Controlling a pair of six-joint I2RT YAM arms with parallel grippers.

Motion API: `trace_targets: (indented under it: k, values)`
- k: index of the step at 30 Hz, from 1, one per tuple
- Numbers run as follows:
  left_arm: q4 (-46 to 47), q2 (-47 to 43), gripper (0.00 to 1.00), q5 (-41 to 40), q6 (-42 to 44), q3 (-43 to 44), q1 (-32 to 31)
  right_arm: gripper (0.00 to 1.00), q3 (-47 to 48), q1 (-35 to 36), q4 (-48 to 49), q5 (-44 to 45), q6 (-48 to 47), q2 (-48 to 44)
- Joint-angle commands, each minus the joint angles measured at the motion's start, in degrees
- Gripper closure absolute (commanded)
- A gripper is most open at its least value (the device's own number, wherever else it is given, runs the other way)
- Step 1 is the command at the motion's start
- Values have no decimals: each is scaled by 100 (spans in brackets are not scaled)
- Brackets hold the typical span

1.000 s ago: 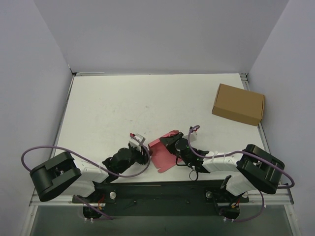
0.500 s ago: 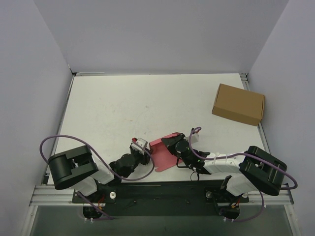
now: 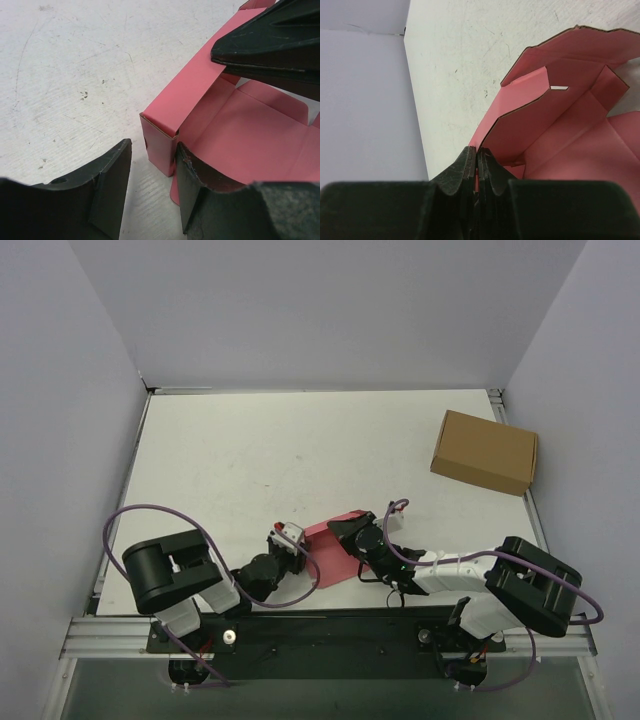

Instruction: Fold the paper box

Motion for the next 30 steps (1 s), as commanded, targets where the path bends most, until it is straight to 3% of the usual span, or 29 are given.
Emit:
trace_targets:
  k: [1,9,19,30]
  values:
    - [1323,233,50,-496,242,119,40,100,-138,124,-801,-53,-143,203]
    - [2052,743,56,-988,427,181,31,100,-59,150,-836,-123,-134,256]
    - [2080,735,70,-1490,611,365,32,100,38,177,-1249,26,-38,107]
    - [1992,418,100,-1472,813,260,-13,100,91,194,-1741,264,130,-227]
